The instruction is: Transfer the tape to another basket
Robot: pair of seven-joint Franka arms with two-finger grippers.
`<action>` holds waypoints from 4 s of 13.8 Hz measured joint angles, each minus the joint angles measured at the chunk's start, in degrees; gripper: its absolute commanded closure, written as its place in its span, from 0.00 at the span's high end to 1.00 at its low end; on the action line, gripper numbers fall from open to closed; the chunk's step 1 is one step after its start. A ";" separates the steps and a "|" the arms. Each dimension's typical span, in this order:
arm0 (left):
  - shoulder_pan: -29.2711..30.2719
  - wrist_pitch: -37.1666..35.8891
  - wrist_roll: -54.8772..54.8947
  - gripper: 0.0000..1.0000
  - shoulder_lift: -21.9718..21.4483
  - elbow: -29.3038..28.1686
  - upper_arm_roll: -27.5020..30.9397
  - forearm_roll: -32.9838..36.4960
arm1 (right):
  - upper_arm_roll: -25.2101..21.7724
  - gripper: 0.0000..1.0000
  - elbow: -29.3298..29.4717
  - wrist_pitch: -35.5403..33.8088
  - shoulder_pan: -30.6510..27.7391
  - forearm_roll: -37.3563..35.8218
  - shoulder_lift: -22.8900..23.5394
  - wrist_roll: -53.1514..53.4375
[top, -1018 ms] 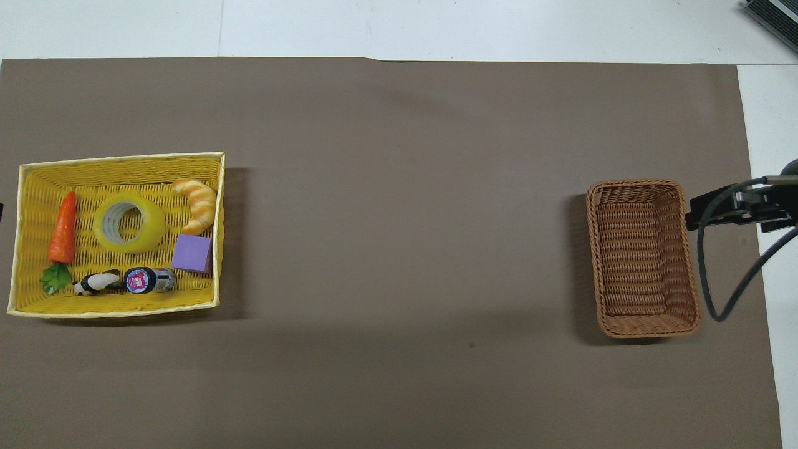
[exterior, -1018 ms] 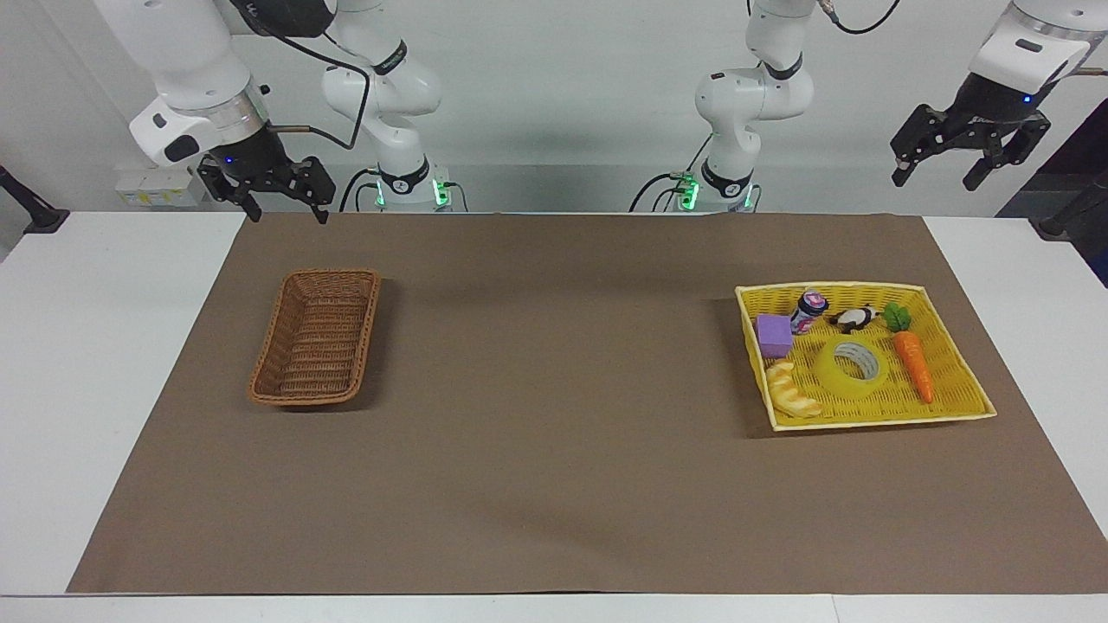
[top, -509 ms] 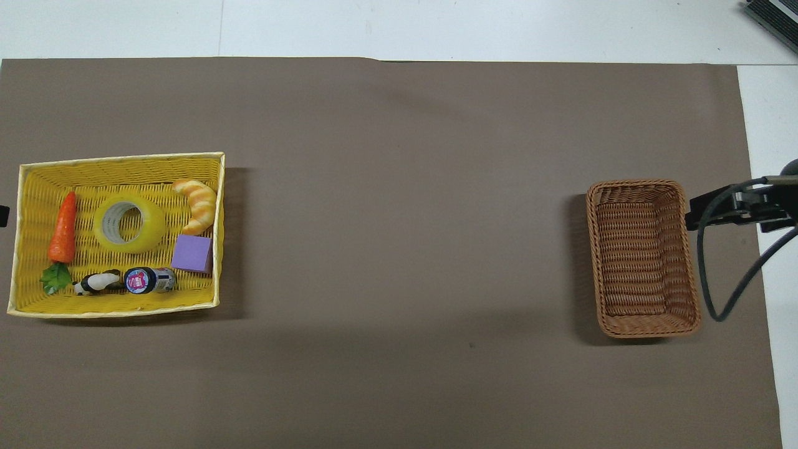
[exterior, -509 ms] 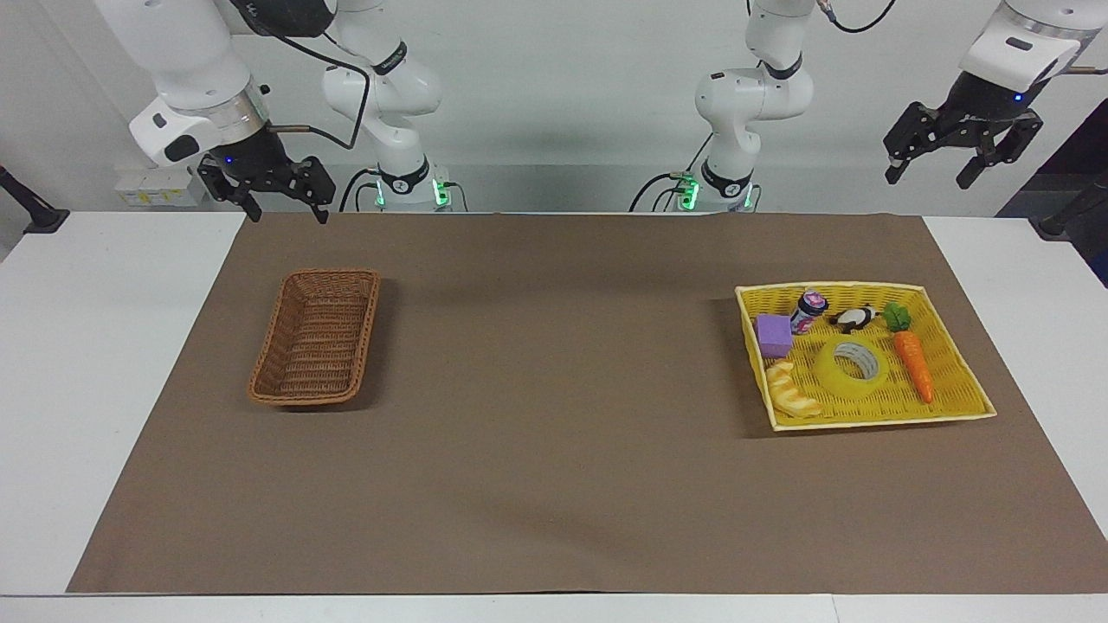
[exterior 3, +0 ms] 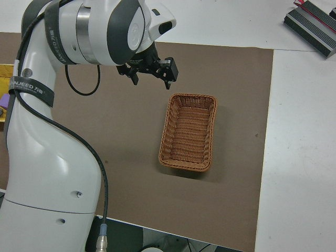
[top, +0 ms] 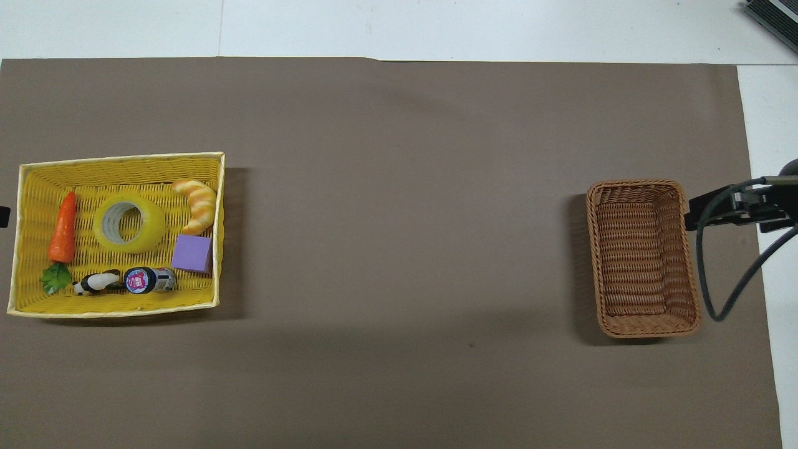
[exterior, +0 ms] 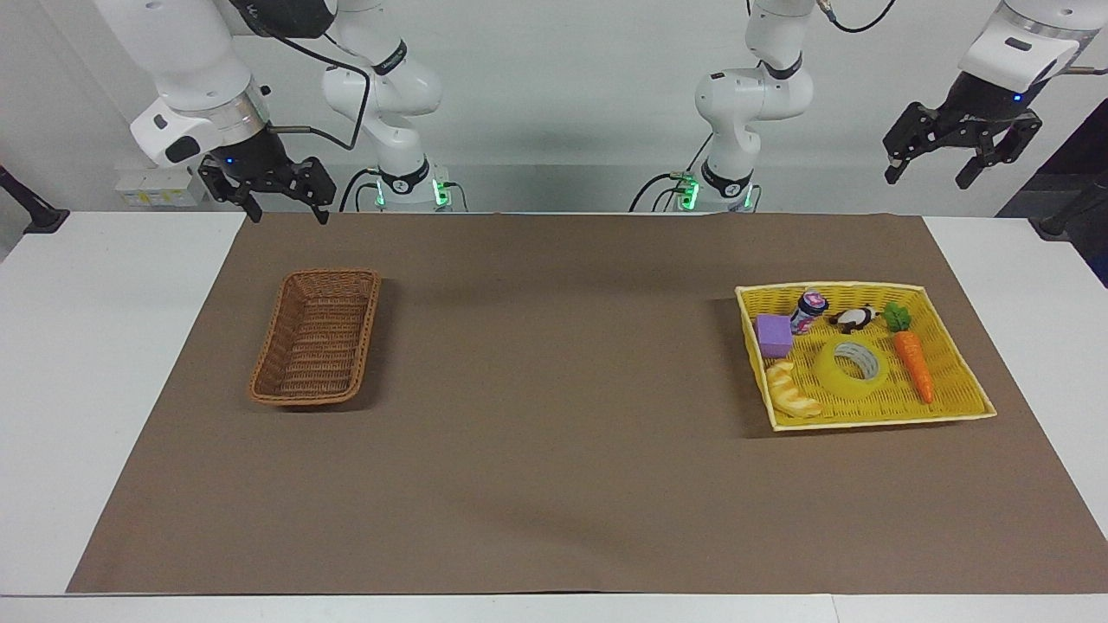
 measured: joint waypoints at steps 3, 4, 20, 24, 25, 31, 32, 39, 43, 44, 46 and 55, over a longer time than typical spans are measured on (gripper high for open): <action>-0.01 0.00 0.03 1.00 -0.19 -0.39 -0.03 0.00 | 0.00 1.00 -0.06 0.00 0.00 0.00 0.00 0.00; -0.01 0.04 0.03 1.00 -0.49 -0.95 -0.03 0.00 | 0.00 1.00 -0.08 0.00 0.00 0.00 0.00 0.00; 1.95 10.57 2.06 1.00 -1.75 -10.04 0.65 0.00 | 0.05 1.00 -0.70 0.40 0.09 0.00 -0.09 0.00; 6.33 23.19 8.26 1.00 -0.21 -20.33 0.84 -0.42 | 0.12 1.00 -1.15 1.06 0.29 0.01 -0.28 0.00; 7.10 25.59 9.00 0.89 0.16 -22.39 0.91 -0.49 | 0.12 1.00 -1.24 1.07 0.30 0.01 -0.30 0.00; 7.84 36.69 9.36 0.69 4.20 -29.69 0.91 -0.58 | 0.12 1.00 -2.57 1.26 0.32 0.03 -0.97 0.00; 8.03 38.31 9.36 0.69 5.74 -30.04 0.90 -0.63 | 0.12 1.00 -2.79 1.26 0.35 0.04 -1.12 0.00; 9.30 48.89 9.36 0.70 12.45 -33.93 0.93 -1.73 | 0.12 1.00 -3.61 1.45 0.55 0.04 -1.72 0.00; 9.42 51.83 9.36 0.70 13.41 -35.94 0.92 -3.46 | 0.12 1.00 -3.81 2.15 0.62 0.05 -1.77 0.00; 9.51 52.79 9.36 0.70 13.74 -36.51 0.92 -3.49 | 0.12 1.00 -3.83 2.25 0.65 0.05 -1.77 0.00; 9.62 55.13 9.36 0.70 14.36 -37.99 0.92 -3.54 | 0.12 1.00 -3.91 2.33 0.66 0.05 -1.78 0.00; 9.67 56.17 9.42 0.00 14.60 -40.14 0.94 -3.63 | 0.19 1.00 -4.11 3.18 0.72 0.05 -1.91 0.00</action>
